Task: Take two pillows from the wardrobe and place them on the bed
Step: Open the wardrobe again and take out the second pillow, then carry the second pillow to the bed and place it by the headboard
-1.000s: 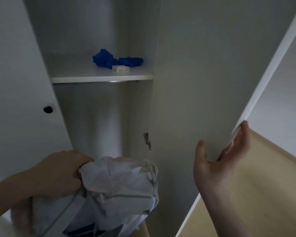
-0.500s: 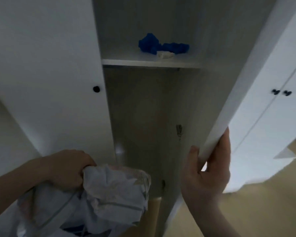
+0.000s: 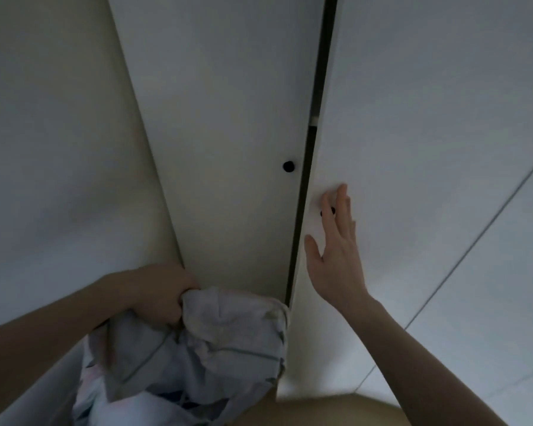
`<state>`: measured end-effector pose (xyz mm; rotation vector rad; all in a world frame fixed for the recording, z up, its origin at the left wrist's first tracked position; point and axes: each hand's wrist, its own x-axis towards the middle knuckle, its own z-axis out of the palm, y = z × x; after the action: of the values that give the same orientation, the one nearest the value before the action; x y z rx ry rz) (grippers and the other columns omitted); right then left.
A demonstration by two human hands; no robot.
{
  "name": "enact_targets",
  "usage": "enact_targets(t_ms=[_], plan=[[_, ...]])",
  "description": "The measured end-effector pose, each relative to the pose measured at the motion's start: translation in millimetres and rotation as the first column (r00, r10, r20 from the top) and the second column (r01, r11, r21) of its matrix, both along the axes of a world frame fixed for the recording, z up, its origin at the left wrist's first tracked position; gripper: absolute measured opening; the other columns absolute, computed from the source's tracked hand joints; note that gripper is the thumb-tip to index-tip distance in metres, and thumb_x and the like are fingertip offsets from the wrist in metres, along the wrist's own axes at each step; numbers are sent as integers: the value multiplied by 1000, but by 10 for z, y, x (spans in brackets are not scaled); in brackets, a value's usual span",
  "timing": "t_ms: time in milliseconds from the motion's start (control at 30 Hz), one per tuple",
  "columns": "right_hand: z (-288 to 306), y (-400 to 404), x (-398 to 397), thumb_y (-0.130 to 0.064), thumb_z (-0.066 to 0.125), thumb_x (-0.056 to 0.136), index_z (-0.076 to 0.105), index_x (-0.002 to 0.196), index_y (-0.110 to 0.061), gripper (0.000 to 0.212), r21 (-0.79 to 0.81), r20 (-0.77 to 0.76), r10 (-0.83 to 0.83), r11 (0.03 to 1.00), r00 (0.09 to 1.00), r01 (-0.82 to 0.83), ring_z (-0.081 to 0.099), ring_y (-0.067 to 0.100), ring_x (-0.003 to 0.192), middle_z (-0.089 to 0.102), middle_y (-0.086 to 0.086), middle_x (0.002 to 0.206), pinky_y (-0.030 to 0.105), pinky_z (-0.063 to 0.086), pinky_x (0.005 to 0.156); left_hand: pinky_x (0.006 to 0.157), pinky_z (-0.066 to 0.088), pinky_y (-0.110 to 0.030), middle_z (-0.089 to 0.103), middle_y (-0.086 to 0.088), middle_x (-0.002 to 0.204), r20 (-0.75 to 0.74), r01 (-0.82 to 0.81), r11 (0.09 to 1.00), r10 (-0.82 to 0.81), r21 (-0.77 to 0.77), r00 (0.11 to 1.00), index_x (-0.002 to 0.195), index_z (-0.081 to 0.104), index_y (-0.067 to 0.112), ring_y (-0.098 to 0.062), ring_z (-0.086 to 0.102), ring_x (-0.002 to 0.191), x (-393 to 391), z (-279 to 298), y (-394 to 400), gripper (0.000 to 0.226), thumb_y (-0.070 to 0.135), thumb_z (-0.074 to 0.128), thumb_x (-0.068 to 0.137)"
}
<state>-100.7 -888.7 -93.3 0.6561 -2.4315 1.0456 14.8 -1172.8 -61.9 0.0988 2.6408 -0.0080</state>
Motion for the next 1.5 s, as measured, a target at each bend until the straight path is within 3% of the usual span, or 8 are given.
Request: enact_targets(t_ms=[100, 567, 700, 867, 1033, 1167, 1300, 1500], plan=[[-110, -126, -322, -14, 51, 101, -6, 164, -21, 86, 126, 49, -11, 992, 999, 5, -19, 22, 157, -26, -2, 169, 57, 8, 127, 85, 54, -33, 71, 7, 109, -17, 31, 999, -31, -19, 999, 113, 67, 34, -17, 66, 100, -34, 1, -89, 40, 48, 65, 76], [-60, -360, -961, -24, 55, 99, -13, 162, -18, 93, 196, 95, -9, 980, 995, -10, -22, 28, 156, -30, 3, 167, 58, 16, 126, 87, 46, -28, 69, 3, 115, -94, 155, 988, -153, 15, 984, 115, 67, 32, -21, 62, 108, -479, -61, 121, 35, 35, 66, 80], [-47, -294, -1031, -23, 56, 100, -10, 163, -19, 91, 211, 83, 20, 977, 996, -38, -21, 24, 157, -29, 1, 168, 45, 30, 123, 80, 45, -27, 70, 5, 109, -120, 206, 977, -199, 52, 973, 110, 67, 34, -20, 63, 103, -632, -117, 267, 31, 34, 67, 78], [-30, -79, -948, -25, 55, 102, -13, 162, -27, 91, 171, 197, 106, 975, 975, -141, -16, 19, 158, -25, -4, 169, 37, 17, 125, 82, 46, -28, 70, 5, 112, -101, 243, 965, -233, 95, 967, 114, 67, 34, -20, 63, 104, -787, -255, 507, 35, 35, 67, 79], [-53, 960, -595, -50, 56, 100, -5, 161, -43, 87, 247, 502, 120, 929, 857, -275, -3, 11, 159, -8, -15, 171, 39, 10, 129, 81, 50, -30, 70, 5, 101, -91, 322, 941, -314, 101, 945, 105, 68, 31, -18, 64, 96, -968, -376, 1065, 28, 36, 65, 77], [-165, 1996, -159, -67, 66, 86, -1, 159, -51, 100, 317, 701, 79, 856, 709, -409, 5, 5, 157, -1, -22, 170, 39, 12, 129, 77, 52, -33, 64, 4, 86, -68, 409, 906, -404, 109, 912, 99, 67, 29, -19, 62, 83, -1167, -416, 1861, 23, 33, 62, 77], [-331, 2896, 176, -61, 81, 76, 7, 159, -50, 112, 294, 755, 11, 887, 655, -355, 9, 6, 157, 6, -21, 170, 32, 12, 128, 73, 46, -27, 71, 1, 102, -98, 523, 846, -515, 100, 852, 103, 66, 32, -23, 66, 98, -1357, -466, 2847, 34, 32, 58, 70], [-511, 4353, 597, -53, 87, 73, 19, 162, -32, 114, 338, 693, -133, 928, 709, -156, 24, 10, 152, 25, -12, 167, 14, 13, 115, 72, 44, -26, 70, 5, 103, -162, 700, 701, -682, 136, 714, 101, 63, 35, -19, 66, 100, -1635, -547, 4549, 31, 39, 59, 70]])
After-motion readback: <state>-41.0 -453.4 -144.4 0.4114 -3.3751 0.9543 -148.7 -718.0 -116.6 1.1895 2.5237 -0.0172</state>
